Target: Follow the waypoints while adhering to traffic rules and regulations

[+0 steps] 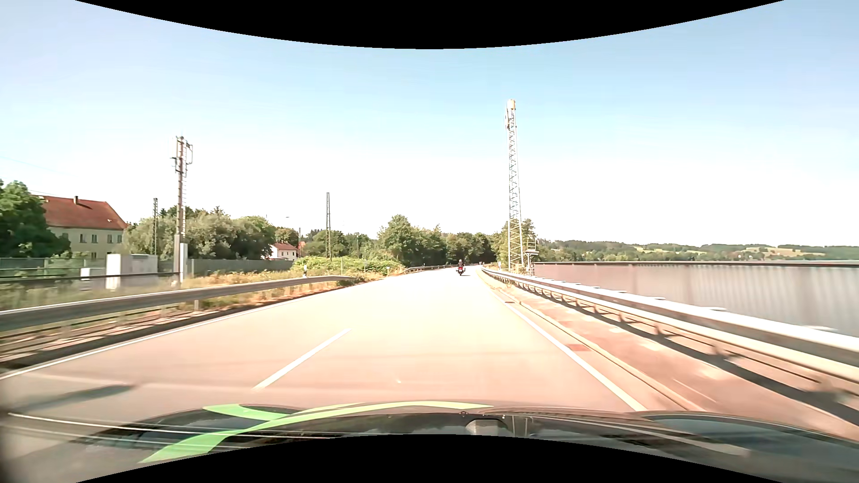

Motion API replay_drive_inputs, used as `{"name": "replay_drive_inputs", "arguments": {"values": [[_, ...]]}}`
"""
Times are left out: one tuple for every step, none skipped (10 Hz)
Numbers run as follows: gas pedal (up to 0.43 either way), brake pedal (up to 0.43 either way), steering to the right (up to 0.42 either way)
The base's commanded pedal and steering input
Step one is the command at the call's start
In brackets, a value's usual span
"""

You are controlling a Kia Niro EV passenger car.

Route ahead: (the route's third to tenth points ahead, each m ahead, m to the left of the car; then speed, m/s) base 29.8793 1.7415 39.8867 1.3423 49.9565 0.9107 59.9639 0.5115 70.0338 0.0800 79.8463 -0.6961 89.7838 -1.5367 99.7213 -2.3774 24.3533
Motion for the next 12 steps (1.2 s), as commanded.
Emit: {"name": "replay_drive_inputs", "arguments": {"values": [[0.197,0.0,0.004],[0.197,0.0,0.004],[0.197,0.0,0.004],[0.22,0.0,0.004],[0.228,0.0,0.004],[0.248,0.0,0.004],[0.268,0.0,0.004],[0.28,0.0,0.004],[0.299,0.0,0.003],[0.299,0.0,0.001],[0.299,0.0,0.0],[0.28,0.0,0.0]]}}
